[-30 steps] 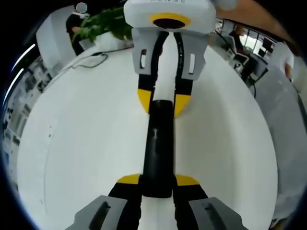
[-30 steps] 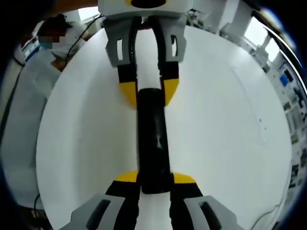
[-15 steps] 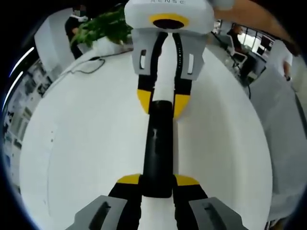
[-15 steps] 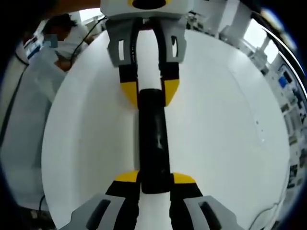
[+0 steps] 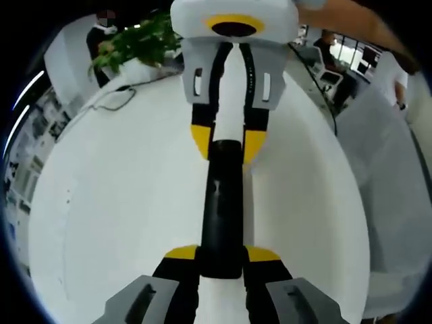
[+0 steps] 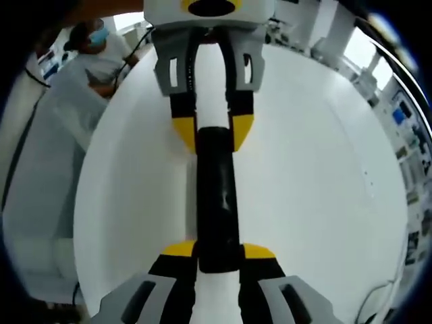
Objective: Press the specified remote control buttons in sequence, fully releasing each button before pressing the next.
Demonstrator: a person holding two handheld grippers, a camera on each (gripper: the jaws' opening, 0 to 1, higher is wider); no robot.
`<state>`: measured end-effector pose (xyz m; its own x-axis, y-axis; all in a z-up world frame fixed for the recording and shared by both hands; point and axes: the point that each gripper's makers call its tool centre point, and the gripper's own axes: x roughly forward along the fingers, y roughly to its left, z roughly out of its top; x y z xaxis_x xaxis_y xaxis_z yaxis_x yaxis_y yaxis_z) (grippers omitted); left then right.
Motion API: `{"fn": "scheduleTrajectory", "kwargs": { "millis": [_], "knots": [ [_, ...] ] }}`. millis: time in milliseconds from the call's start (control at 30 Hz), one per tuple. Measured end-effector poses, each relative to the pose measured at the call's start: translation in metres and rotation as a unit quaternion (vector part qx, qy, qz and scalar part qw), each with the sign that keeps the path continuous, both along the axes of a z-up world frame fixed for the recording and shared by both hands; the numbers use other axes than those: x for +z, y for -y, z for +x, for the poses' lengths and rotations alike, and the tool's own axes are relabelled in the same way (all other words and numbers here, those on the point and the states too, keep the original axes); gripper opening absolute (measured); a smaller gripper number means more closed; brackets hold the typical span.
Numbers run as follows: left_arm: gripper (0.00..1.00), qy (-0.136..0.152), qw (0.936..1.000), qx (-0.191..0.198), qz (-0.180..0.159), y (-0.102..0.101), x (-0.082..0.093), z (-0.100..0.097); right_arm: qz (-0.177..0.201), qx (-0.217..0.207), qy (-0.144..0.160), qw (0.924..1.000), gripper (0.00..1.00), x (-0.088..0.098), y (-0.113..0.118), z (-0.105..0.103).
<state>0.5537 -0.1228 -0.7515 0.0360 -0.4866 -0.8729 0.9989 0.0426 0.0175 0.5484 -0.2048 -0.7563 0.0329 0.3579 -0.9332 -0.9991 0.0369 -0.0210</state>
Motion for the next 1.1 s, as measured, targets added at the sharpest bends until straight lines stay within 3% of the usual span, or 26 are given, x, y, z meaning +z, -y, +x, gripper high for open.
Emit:
{"fn": "scheduleTrajectory", "kwargs": {
  "millis": [567, 1100],
  "knots": [
    [0.23, 0.011, 0.9999, -0.001, 0.001, 0.007, 0.02, -0.038, 0.01, -0.003, 0.013, 0.9999, 0.2, 0.019, 0.008, -0.034],
    [0.23, 0.005, 1.0, -0.003, 0.001, 0.014, 0.015, -0.084, 0.016, -0.004, 0.01, 0.9998, 0.2, 0.017, 0.014, -0.082]
  ]
}}
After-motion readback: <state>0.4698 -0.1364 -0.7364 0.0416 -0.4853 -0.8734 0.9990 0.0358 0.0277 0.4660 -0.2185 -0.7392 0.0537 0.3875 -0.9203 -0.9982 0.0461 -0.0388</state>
